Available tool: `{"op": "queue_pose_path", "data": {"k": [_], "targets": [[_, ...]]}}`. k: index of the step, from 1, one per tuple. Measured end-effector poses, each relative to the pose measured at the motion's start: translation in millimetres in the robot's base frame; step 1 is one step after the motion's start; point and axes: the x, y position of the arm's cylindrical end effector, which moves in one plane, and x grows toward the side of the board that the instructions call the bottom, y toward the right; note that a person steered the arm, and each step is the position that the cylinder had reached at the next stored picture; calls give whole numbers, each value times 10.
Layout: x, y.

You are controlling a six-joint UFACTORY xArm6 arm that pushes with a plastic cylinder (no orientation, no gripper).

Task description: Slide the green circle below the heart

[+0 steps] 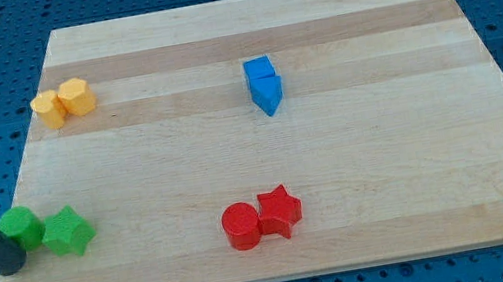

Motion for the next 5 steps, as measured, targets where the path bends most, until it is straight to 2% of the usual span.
{"op": "queue_pose_path", "data": {"k": [5], "targets": [[-340, -1]]}}
